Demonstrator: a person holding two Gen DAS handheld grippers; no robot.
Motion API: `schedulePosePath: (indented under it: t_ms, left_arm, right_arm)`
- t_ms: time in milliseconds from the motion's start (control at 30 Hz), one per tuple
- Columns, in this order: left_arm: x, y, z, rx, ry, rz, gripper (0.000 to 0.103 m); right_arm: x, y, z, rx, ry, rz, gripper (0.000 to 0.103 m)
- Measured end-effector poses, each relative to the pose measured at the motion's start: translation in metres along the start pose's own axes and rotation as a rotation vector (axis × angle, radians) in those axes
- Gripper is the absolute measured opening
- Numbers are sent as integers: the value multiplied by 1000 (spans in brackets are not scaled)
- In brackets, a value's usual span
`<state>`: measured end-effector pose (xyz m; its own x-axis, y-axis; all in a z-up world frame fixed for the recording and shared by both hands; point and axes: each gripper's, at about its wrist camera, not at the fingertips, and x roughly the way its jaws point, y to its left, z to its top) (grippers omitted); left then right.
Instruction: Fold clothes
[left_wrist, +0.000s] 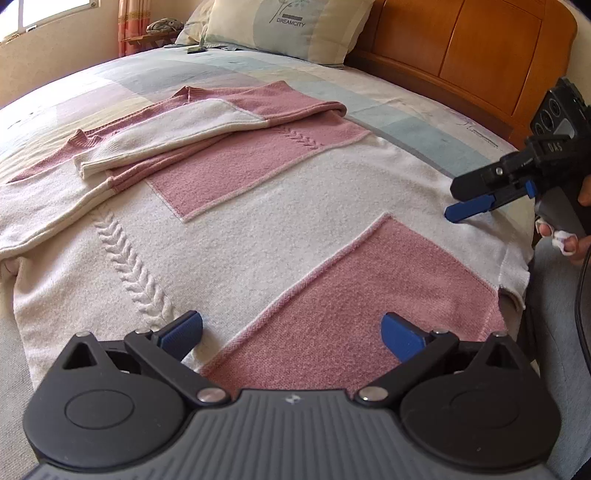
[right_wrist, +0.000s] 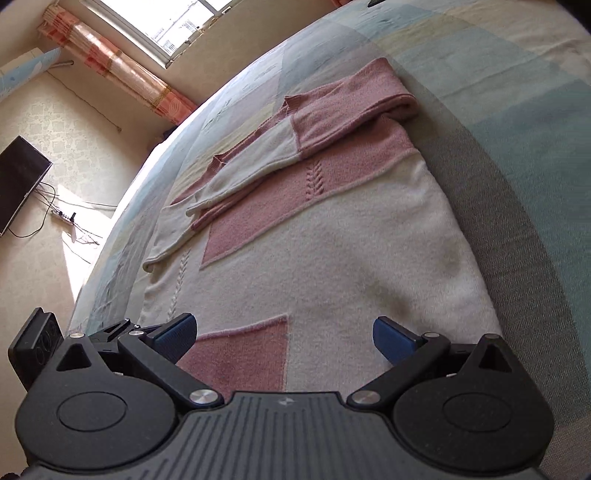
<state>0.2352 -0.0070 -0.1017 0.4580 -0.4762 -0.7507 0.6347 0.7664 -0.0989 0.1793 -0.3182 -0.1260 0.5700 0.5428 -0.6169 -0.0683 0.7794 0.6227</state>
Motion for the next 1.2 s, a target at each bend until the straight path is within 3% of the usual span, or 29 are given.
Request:
schedulePosePath:
  t_ms: [100, 233, 367, 467, 600, 833, 1067, 1200]
  left_arm:
    - [1, 0, 0, -4, -1, 0, 102]
    - [1, 10, 1, -63, -16, -34, 102]
    - [-5, 21, -9, -141, -92, -82, 102]
    - [-7, 20, -20, -96, -146, -91, 102]
    - [-7, 7, -24, -72, -153, -22, 102]
    - [-31, -25, -24, -181, -91, 150, 102]
    - [-35, -58, -40, -219, -39, 164, 102]
    - [-43, -65, -55, -278, -55, 185, 102]
  right_arm:
    - [-7, -9, -33, 34, -81, -8, 103]
    - [-12, -14, -46, 100, -172, 3, 103]
    - [-10, -12, -43, 121, -174, -22, 103]
    - [-8, -7, -43, 80, -161, -45, 103]
    - [-8, -9, -42, 52, -144, -29, 103]
    - [-16, -35, -40, 130, -147, 115, 103]
    - [-13, -25, -46, 59, -163, 87, 103]
    - [-15, -29, -48, 27, -161, 115, 103]
